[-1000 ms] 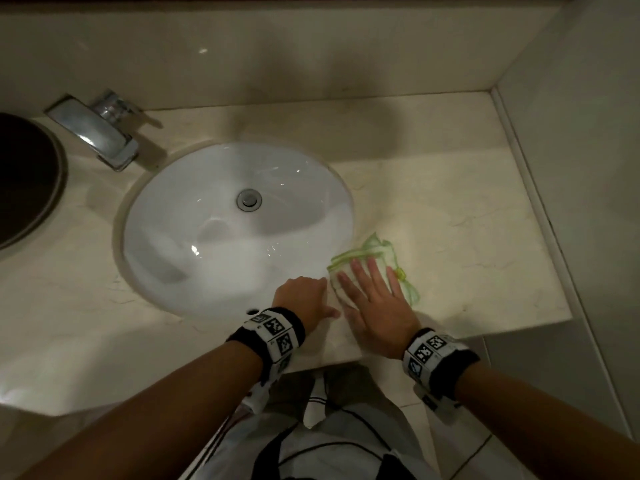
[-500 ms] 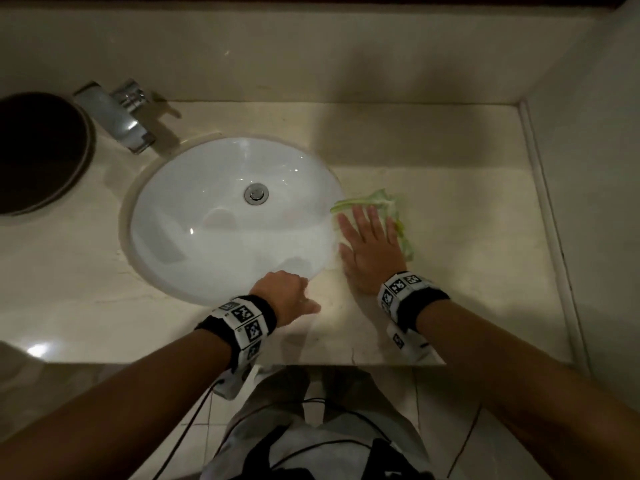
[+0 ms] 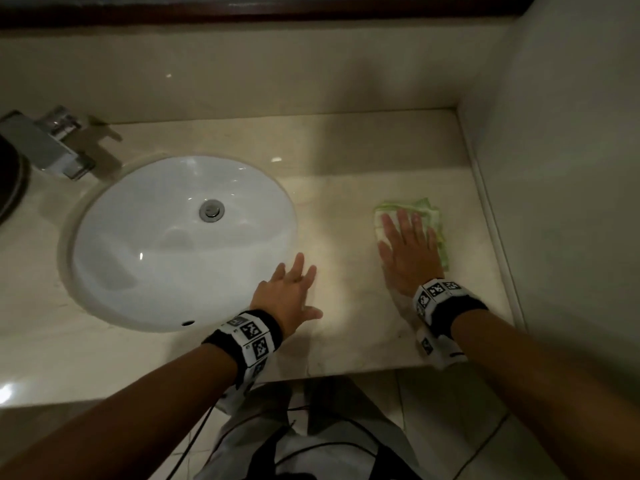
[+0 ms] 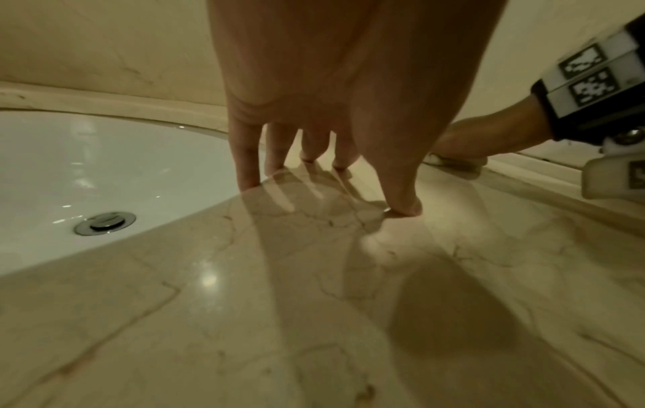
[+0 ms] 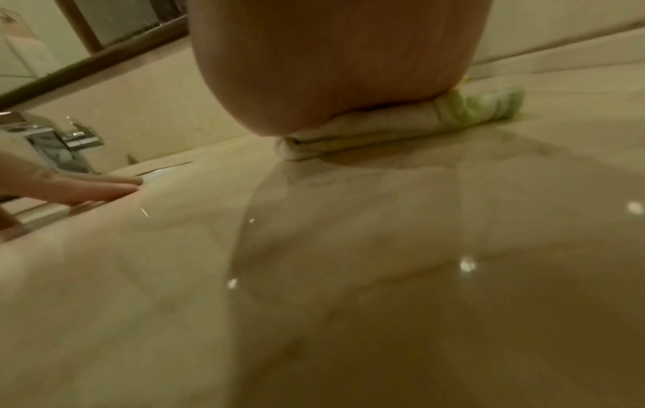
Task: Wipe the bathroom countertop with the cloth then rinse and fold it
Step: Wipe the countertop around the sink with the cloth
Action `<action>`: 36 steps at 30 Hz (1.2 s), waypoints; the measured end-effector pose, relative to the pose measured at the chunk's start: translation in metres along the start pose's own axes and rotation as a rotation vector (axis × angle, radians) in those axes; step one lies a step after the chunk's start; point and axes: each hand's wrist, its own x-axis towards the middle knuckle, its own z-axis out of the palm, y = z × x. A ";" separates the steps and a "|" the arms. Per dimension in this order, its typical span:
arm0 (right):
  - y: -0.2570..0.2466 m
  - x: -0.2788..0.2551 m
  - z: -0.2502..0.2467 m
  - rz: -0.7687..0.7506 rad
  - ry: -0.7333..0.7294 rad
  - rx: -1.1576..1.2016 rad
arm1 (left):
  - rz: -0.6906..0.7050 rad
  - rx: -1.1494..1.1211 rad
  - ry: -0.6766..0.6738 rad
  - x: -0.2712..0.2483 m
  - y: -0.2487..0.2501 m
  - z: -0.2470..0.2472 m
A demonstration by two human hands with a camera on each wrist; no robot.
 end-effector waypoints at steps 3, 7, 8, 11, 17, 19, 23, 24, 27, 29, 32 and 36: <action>-0.007 0.001 0.001 0.046 -0.033 0.013 | -0.011 -0.003 -0.019 0.000 0.001 -0.002; -0.036 0.004 0.003 0.087 -0.052 0.023 | -0.023 0.030 -0.035 0.000 0.002 -0.003; -0.044 0.005 0.002 0.057 -0.051 0.016 | -0.022 0.037 -0.036 0.001 0.002 -0.003; -0.079 0.009 0.005 -0.067 -0.078 -0.014 | -0.023 0.039 -0.029 0.001 0.002 -0.003; -0.098 0.009 0.008 -0.182 -0.117 -0.012 | -0.036 0.045 -0.024 0.001 0.003 -0.002; -0.086 0.010 0.005 -0.214 -0.120 0.002 | -0.034 0.047 -0.020 0.002 0.003 -0.002; -0.057 0.008 -0.005 -0.170 -0.111 -0.009 | -0.031 0.051 -0.024 0.002 0.003 -0.002; -0.046 0.006 -0.008 -0.140 -0.107 -0.021 | -0.031 0.048 -0.027 0.002 0.002 -0.002; 0.001 0.000 -0.015 -0.031 -0.110 -0.030 | -0.028 0.035 -0.026 0.001 0.002 -0.001; 0.031 -0.004 -0.018 0.055 -0.099 -0.013 | -0.027 0.031 -0.023 0.002 0.002 -0.001; 0.045 -0.005 -0.019 0.120 -0.122 -0.002 | -0.027 0.041 -0.022 0.003 0.001 0.000; 0.016 0.000 -0.013 0.213 -0.136 0.037 | -0.028 0.057 -0.024 0.004 0.001 -0.001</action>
